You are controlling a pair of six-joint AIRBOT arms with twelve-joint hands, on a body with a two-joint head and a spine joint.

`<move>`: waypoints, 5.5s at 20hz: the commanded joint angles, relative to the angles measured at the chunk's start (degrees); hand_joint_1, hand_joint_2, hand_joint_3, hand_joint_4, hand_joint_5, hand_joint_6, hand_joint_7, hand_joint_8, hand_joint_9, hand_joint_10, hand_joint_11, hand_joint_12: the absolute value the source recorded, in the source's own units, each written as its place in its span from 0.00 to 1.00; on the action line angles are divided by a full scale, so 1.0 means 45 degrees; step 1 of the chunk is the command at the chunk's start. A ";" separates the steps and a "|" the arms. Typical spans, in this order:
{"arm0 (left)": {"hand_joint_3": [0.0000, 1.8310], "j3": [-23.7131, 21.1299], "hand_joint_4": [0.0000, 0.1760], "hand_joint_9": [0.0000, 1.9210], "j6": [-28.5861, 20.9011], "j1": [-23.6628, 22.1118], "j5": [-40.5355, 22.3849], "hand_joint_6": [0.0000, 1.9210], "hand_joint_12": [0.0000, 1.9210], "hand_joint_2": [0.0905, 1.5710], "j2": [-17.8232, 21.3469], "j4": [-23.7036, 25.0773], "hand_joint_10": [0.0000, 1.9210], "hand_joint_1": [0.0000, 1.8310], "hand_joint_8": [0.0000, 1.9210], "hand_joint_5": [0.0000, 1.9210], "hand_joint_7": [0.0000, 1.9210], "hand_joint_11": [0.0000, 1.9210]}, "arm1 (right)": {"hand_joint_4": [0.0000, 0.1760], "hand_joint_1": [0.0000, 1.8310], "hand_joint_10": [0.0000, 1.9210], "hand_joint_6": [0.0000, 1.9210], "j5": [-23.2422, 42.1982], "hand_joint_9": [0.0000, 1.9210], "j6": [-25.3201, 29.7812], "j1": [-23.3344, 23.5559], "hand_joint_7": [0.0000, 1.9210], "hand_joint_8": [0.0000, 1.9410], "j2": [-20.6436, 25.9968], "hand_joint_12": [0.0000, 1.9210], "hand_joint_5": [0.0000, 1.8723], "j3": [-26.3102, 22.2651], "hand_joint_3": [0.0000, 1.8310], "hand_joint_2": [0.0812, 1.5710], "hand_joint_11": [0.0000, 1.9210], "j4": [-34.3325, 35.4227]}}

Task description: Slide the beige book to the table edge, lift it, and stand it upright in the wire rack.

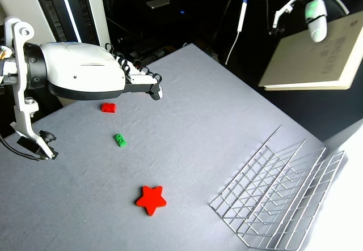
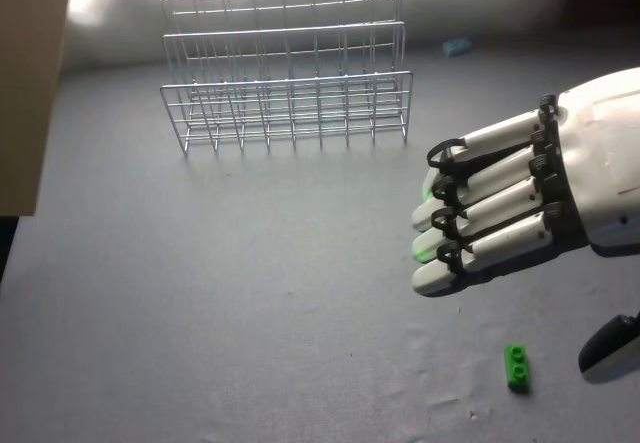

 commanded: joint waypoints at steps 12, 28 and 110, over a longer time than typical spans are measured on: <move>0.00 0.1328 0.00 0.39 -0.0809 -0.1129 -0.5644 0.62 0.77 0.77 -0.1054 0.1684 0.79 0.73 0.75 0.39 0.37 0.37 | 0.00 0.14 0.00 0.00 0.0081 0.15 0.0011 -0.0016 0.16 0.00 0.0065 0.43 0.16 -0.0210 0.00 0.74 0.00 0.1014; 0.00 0.1715 0.00 0.39 0.1964 -0.3166 -0.6758 0.62 0.78 0.77 -0.3046 0.2728 0.79 0.73 0.75 0.39 0.37 0.36 | 0.00 0.17 0.00 0.00 0.0107 0.15 0.0008 -0.0114 0.16 0.00 0.0059 0.42 0.16 -0.0212 0.00 0.73 0.00 0.1013; 0.00 0.5848 0.00 0.39 0.1717 -0.4189 -0.8061 0.63 0.78 0.76 -1.0006 0.2778 0.77 0.73 0.72 0.40 0.38 0.32 | 0.00 0.15 0.00 0.00 0.0144 0.15 -0.0496 0.0058 0.16 0.00 0.0481 0.41 0.16 -0.0343 0.00 0.74 0.00 0.1512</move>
